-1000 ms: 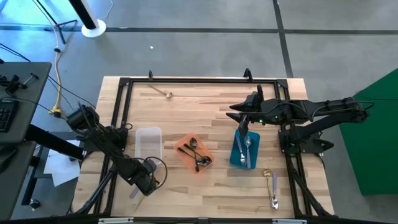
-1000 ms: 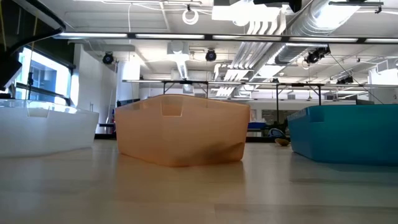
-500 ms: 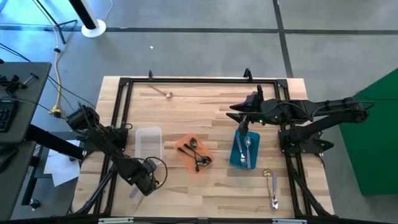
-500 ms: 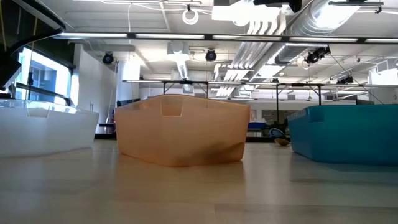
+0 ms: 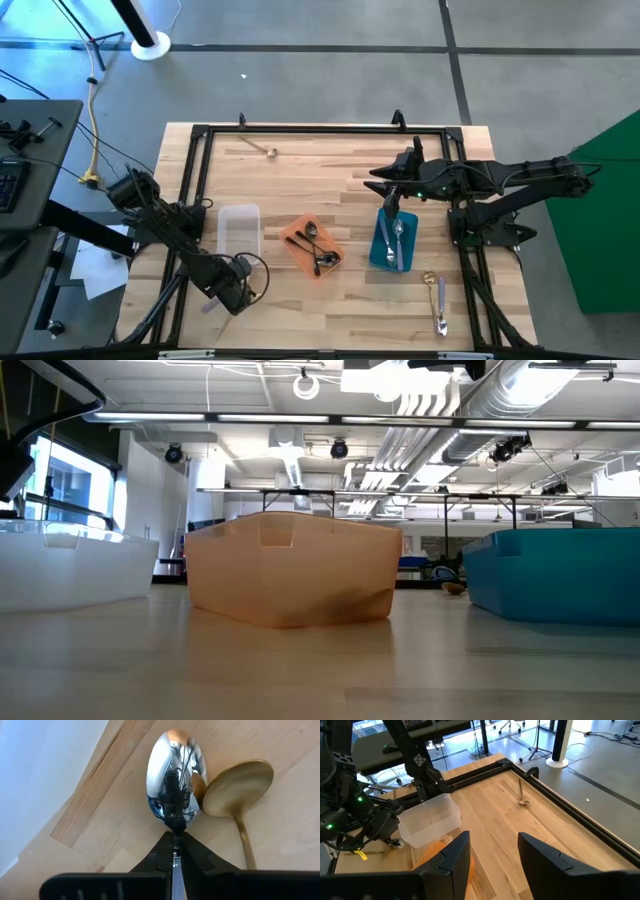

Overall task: Sort silverware by color (type)
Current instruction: Put the left purple spoon into the blue bin

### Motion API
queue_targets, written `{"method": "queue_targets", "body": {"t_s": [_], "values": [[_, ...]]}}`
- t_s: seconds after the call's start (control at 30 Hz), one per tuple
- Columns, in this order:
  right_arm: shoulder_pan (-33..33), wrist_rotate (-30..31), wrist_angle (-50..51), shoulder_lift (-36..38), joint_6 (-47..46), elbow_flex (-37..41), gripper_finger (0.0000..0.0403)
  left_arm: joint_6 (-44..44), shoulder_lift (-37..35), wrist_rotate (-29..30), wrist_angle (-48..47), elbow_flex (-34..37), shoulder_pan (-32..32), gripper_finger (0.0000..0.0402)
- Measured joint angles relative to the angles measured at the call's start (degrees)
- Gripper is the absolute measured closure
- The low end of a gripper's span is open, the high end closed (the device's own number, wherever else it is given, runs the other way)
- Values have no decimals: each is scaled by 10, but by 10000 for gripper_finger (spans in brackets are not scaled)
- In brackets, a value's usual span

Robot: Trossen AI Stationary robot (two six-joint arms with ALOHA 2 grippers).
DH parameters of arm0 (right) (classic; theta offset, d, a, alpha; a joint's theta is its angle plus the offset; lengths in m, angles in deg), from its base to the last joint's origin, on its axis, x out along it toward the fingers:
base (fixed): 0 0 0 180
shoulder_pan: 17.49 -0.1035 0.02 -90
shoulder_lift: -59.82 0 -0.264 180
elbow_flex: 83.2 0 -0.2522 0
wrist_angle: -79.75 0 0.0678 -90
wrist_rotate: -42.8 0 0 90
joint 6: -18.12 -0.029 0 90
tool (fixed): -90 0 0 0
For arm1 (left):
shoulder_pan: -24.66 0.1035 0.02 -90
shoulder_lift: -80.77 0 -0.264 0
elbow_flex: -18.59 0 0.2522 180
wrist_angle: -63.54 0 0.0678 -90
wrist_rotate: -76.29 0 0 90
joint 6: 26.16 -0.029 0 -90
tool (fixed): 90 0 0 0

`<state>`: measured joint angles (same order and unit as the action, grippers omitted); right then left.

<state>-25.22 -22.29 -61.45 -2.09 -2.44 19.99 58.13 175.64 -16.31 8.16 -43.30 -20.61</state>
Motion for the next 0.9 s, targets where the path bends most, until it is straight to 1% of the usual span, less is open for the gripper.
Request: {"method": "queue_targets", "body": {"t_s": [0.43,0.53,0.6,0.7,0.9], "values": [[0,0,0,0,-4,0,252,-2,-8,10,-5,0,-3,400],[0,0,0,0,-4,0,252,-1,-20,35,-16,3,-1,401],[0,0,0,0,-4,0,252,-1,-33,44,-31,4,-1,401],[0,0,0,0,-4,0,252,-12,-58,41,-44,4,-1,401],[0,0,1,0,-4,0,252,-43,-136,32,-49,3,-1,401]]}}
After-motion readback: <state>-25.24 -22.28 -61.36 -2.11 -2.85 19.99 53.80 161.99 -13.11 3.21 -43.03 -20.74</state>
